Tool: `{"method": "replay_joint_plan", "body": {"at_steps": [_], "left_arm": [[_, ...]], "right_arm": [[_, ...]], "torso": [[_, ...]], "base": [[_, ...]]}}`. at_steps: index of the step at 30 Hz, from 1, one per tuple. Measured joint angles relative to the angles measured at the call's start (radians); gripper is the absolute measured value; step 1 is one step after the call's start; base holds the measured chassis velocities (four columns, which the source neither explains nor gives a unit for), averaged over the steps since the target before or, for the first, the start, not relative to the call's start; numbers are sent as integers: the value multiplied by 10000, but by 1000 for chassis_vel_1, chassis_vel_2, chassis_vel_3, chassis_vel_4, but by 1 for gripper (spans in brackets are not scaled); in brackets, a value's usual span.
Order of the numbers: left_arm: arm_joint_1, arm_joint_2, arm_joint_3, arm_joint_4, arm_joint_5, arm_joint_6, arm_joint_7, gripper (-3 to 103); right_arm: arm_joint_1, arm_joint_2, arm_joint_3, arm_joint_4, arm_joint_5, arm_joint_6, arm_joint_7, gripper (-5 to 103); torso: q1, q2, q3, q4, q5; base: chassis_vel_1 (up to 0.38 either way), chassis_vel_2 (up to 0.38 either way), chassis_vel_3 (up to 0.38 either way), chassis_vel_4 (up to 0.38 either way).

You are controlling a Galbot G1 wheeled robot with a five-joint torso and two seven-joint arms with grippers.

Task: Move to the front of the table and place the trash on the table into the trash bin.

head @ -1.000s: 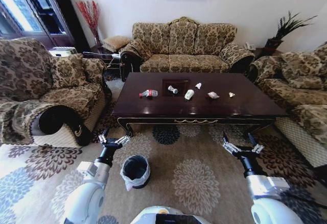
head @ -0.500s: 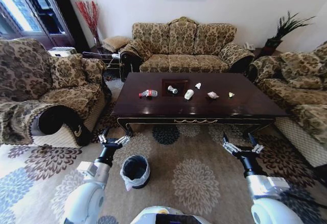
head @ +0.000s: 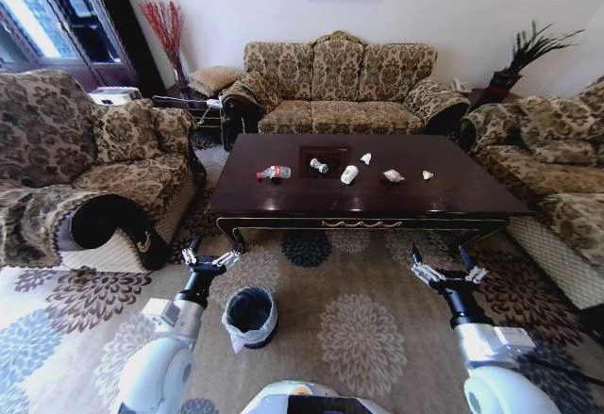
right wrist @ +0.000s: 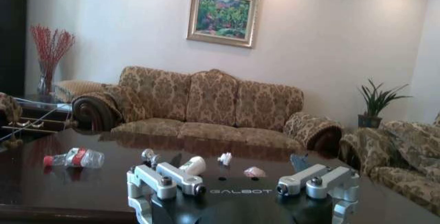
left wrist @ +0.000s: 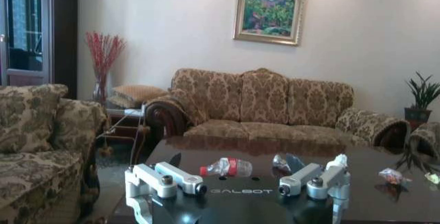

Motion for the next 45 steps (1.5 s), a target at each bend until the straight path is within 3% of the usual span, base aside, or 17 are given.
{"method": "replay_joint_plan", "body": {"at_steps": [18, 21, 33, 36, 38, 40, 43, 45], "left_arm": [[-1, 2, -2, 0, -28, -3, -6, 100], [-179, 108, -159, -140, -531, -61, -360, 100], [-360, 195, -153, 61, -567, -109, -479, 100], [-489, 210, -149, 590, -53, -80, -493, 100], [-719, 241, -78, 1583, 339, -126, -422, 100], [-800, 257, -31, 1953, 390, -127, -390, 100], [-1391, 235, 351, 3897, 308, 154, -462, 100], [-1497, 220, 397, 4219, 416, 159, -470, 100]], "right_arm": [[1, 2, 3, 6, 9, -30, -3, 100], [319, 129, 122, 373, 355, -807, -79, 100], [441, 152, 117, 417, 458, -808, -101, 100], [420, 141, 114, 420, 456, -802, -130, 100], [401, 128, 113, 455, 455, -804, -156, 100], [400, 124, 114, 470, 454, -804, -160, 100], [435, 128, 97, 520, 450, -802, -219, 100], [442, 135, 94, 524, 449, -801, -223, 100]], "torso": [[0, 0, 0, 0, 0], [0, 0, -1, 1, -4], [0, 0, -1, 0, 0], [0, 0, 0, 1, 2], [0, 0, 0, 1, 0], [0, 0, 0, -1, 0], [0, 0, 1, 0, -5], [0, 0, 1, 0, -3]], "base": [[0, 0, 0, 0], [0, 0, 0, 0], [0, 0, 0, 0], [0, 0, 0, 0], [0, 0, 0, 0], [0, 0, 0, 0], [0, 0, 0, 0], [0, 0, 0, 0]]}}
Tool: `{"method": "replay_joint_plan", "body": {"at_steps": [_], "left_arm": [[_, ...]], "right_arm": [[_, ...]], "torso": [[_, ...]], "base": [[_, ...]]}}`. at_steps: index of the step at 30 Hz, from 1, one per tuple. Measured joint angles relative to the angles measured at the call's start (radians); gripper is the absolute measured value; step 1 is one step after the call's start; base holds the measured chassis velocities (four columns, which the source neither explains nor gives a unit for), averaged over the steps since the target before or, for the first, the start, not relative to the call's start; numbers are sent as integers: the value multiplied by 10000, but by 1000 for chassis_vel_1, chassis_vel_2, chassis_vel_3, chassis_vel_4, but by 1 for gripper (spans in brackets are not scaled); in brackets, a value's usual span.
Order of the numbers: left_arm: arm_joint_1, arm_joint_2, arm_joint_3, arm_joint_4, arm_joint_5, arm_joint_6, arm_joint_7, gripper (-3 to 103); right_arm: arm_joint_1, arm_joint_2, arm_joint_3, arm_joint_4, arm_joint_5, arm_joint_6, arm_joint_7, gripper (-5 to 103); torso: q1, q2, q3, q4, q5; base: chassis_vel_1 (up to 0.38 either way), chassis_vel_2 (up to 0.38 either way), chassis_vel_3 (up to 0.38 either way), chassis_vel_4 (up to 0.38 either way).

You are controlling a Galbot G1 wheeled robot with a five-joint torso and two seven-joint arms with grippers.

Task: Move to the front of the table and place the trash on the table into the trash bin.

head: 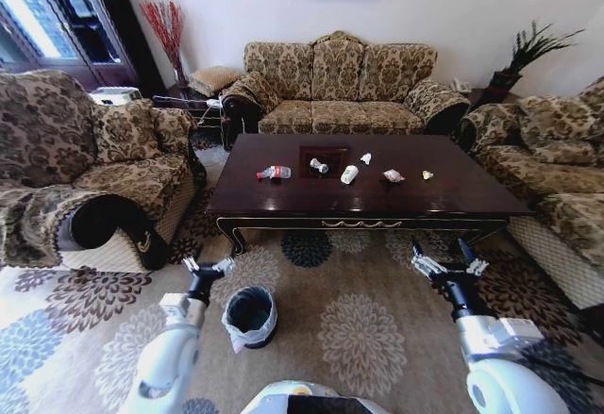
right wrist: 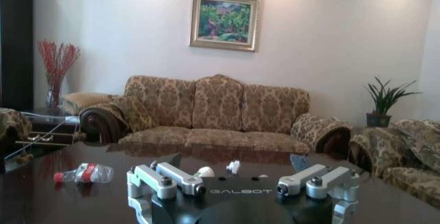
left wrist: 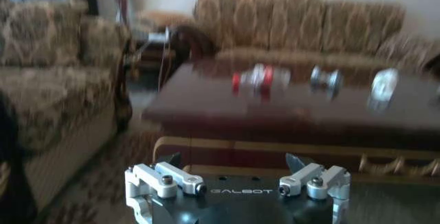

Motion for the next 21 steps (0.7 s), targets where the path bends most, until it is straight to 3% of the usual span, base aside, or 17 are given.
{"method": "replay_joint_plan", "body": {"at_steps": [2, 3, 9, 21], "left_arm": [[-441, -11, 118, 1224, 435, 66, -8, 100], [-441, -11, 118, 1224, 435, 66, -8, 100], [-1814, 265, 500, 4497, 741, 351, 221, 100], [-2845, 61, 747, 7403, 806, 175, 289, 100]], "right_arm": [[15, 27, -9, 42, -1, 16, -11, 100], [15, 27, -9, 42, -1, 16, -11, 100], [-51, 54, -74, -149, -3, 349, -82, 100], [-142, 225, 40, -331, -59, 579, -61, 100]], "torso": [[0, 0, 0, 0, 4], [0, 0, 0, 0, 4], [0, 0, 0, 0, 5], [0, 0, -1, 0, 4]], "base": [[0, 0, 0, 0], [0, 0, 0, 0], [0, 0, 0, 0], [0, 0, 0, 0]]}}
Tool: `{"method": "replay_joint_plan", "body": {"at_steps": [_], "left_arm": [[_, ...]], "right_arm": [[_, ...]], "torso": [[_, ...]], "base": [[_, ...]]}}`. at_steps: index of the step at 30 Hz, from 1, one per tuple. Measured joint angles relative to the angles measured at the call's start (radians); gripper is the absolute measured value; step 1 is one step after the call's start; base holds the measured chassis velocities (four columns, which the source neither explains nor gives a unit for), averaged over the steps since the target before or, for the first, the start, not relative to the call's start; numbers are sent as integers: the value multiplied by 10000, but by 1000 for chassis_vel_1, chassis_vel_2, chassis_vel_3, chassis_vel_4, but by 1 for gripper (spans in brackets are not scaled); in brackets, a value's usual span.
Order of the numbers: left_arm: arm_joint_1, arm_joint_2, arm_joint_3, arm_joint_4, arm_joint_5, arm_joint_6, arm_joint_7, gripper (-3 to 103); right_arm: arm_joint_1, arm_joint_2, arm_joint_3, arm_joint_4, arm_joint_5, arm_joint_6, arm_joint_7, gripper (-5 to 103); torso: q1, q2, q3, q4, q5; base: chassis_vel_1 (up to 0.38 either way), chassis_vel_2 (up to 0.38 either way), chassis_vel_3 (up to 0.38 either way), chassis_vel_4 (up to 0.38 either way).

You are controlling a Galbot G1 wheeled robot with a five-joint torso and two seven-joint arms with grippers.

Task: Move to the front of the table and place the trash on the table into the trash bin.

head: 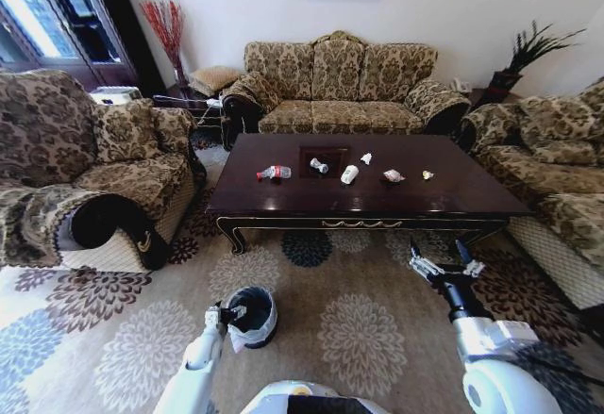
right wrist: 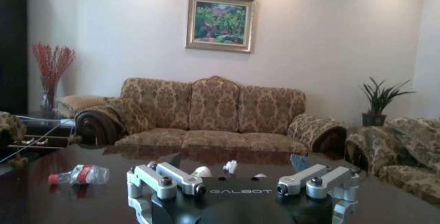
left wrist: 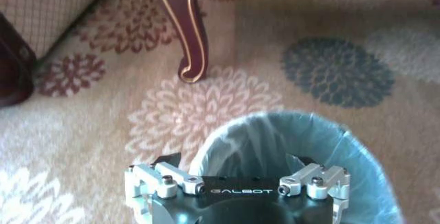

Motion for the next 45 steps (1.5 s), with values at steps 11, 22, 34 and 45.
{"method": "replay_joint_plan", "body": {"at_steps": [11, 22, 34, 45], "left_arm": [[-2137, 26, 15, 2659, 138, -26, -140, 100], [-3040, -9, -328, 4328, 673, 2, -435, 100], [-2508, 94, -426, 3951, 885, 261, -86, 94], [-2412, -20, -429, 3794, 884, 448, 309, 52]], "right_arm": [[40, -153, 317, -118, 15, -61, 80, 100], [258, -232, 299, 30, 17, -403, 194, 100], [136, -139, 304, 41, 15, -255, 252, 100], [134, -406, 557, 106, 169, -231, 286, 100]], "torso": [[0, -1, 0, 2, 0], [1, -1, 1, 0, 0], [-1, 0, 0, -1, -1], [-1, 0, 0, 0, 0]], "base": [[0, 0, 0, 0], [0, 0, 0, 0], [0, 0, 0, 0], [0, 0, 0, 0]]}}
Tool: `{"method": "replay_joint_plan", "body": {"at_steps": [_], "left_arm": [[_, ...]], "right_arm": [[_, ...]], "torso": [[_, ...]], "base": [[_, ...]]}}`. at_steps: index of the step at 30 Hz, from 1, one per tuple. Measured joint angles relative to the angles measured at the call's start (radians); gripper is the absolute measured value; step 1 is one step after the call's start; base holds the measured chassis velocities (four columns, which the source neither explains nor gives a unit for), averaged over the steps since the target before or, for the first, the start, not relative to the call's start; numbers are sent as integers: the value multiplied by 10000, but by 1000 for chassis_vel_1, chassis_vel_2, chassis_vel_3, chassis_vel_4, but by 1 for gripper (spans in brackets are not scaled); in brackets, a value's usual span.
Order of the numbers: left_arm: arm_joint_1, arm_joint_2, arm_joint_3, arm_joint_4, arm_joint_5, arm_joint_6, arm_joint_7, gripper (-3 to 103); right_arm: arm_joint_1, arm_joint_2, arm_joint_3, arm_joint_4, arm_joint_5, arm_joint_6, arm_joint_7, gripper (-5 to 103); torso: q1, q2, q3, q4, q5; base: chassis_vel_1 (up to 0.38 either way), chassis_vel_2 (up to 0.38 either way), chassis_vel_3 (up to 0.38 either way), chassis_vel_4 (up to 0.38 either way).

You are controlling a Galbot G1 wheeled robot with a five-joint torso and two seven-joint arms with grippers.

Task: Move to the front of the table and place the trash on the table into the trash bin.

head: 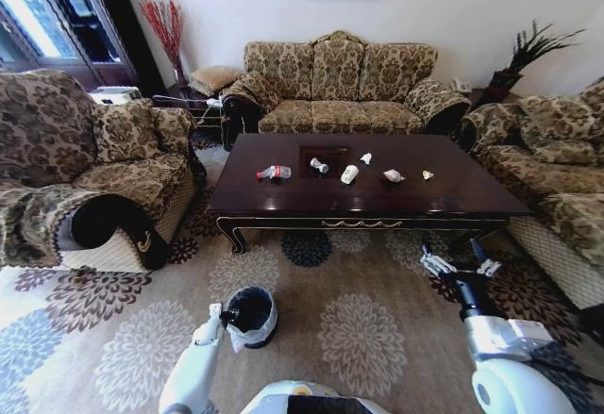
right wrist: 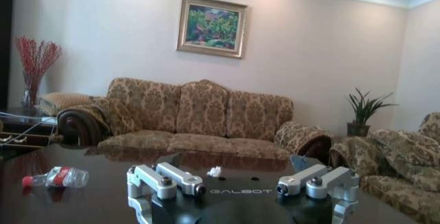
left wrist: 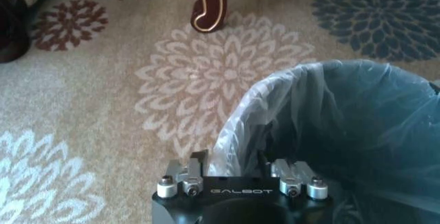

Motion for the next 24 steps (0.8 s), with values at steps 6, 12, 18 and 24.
{"method": "replay_joint_plan", "body": {"at_steps": [6, 12, 18, 24], "left_arm": [[0, -10, -1, -73, 118, 361, 75, 36], [27, -26, -29, -98, 144, 407, 136, 14], [169, -9, -69, -263, 128, 392, 161, 3], [592, 76, -70, -947, -168, 382, 132, 3]], "right_arm": [[71, -78, 85, -14, 128, 40, 2, 100], [143, -87, 64, -48, 147, 48, 5, 100], [221, -86, 33, -60, 149, 48, 21, 100], [247, -91, 0, -57, 156, 48, 74, 100]], "torso": [[0, 0, 0, 0, 0], [0, 0, 0, 1, 2], [1, 0, 0, -3, -4], [1, 0, 1, 1, 0]], "base": [[0, 0, 0, 0], [0, 0, 0, 0], [0, 0, 0, 0], [0, 0, 0, 0]]}}
